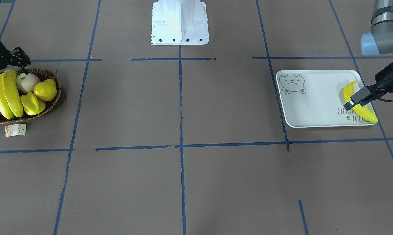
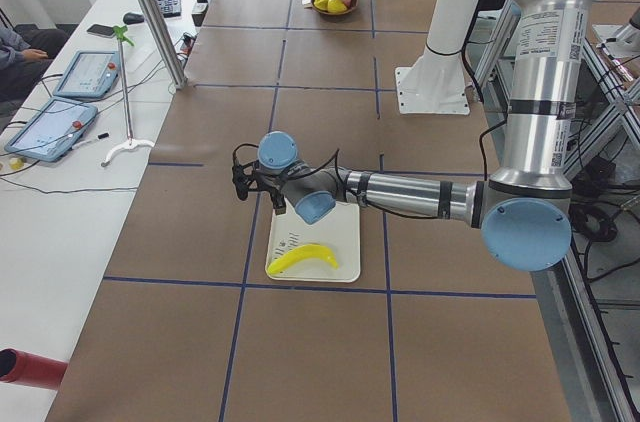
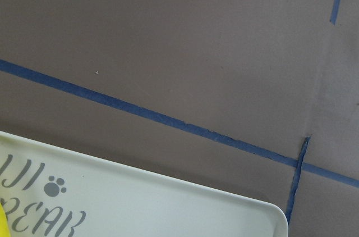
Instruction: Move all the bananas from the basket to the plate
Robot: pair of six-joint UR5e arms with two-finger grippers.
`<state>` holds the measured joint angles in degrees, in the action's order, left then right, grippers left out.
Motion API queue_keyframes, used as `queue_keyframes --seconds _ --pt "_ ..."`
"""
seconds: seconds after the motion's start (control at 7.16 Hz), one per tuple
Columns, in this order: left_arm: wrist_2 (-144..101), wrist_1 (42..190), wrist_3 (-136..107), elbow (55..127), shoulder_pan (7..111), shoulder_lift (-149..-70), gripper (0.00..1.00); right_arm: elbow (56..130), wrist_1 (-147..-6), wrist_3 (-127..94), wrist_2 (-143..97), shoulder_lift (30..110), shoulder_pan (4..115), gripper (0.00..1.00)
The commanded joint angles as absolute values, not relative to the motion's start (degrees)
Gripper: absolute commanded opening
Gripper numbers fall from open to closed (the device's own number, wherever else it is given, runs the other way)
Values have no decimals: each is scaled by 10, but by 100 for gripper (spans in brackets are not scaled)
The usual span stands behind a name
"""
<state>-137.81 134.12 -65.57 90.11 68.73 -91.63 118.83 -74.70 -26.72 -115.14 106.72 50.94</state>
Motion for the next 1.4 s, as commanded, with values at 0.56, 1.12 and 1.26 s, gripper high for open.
queue_keyframes --seconds 0.56,1.12,1.26 --pt "-1378 1342 -656 903 687 -913 100 1161 -747 -269 -1154 1064 507 69" --pt "-1378 1342 -656 904 687 -911 100 1152 -748 -268 -1152 1064 505 36" --pt "-1378 1342 -656 904 686 -911 100 1152 -747 -267 -1152 1063 505 15"
